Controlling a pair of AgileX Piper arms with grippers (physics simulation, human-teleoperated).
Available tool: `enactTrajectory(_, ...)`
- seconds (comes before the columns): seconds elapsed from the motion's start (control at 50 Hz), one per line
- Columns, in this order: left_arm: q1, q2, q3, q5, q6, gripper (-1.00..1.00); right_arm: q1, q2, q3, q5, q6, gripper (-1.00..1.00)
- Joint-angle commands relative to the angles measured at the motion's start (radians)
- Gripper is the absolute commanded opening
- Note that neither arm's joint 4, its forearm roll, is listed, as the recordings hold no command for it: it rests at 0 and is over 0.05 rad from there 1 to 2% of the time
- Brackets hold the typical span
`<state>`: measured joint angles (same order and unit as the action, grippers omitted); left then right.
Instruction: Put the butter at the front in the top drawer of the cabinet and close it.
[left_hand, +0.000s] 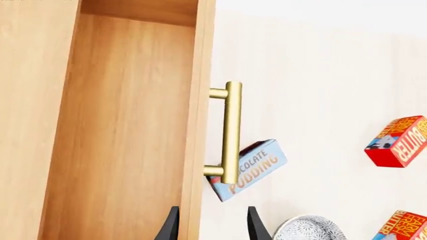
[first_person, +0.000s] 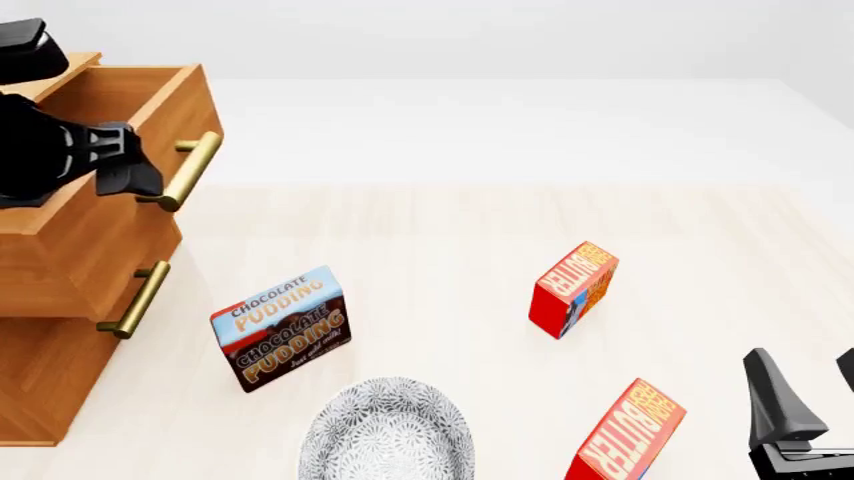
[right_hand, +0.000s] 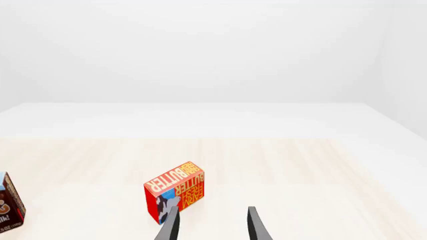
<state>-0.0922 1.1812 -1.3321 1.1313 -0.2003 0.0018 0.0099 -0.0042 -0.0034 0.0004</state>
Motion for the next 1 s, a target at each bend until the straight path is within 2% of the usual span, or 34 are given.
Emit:
enactTrajectory(0.02, -0.030, 0.018, -0.004, -0.007, 0.001, 1.00, 0.000, -0.001, 0.001, -0.001, 0.000, 1.00)
enactTrajectory(0.7, -0.129, 0.083, -0.044, -0.017, -0.004, 1.00, 0.000, -0.001, 0.001, -0.001, 0.000, 1.00)
enactTrajectory(1.0, -0.221, 0.114, -0.045, -0.051, -0.029, 1.00, 0.000, -0.001, 0.001, -0.001, 0.000, 1.00)
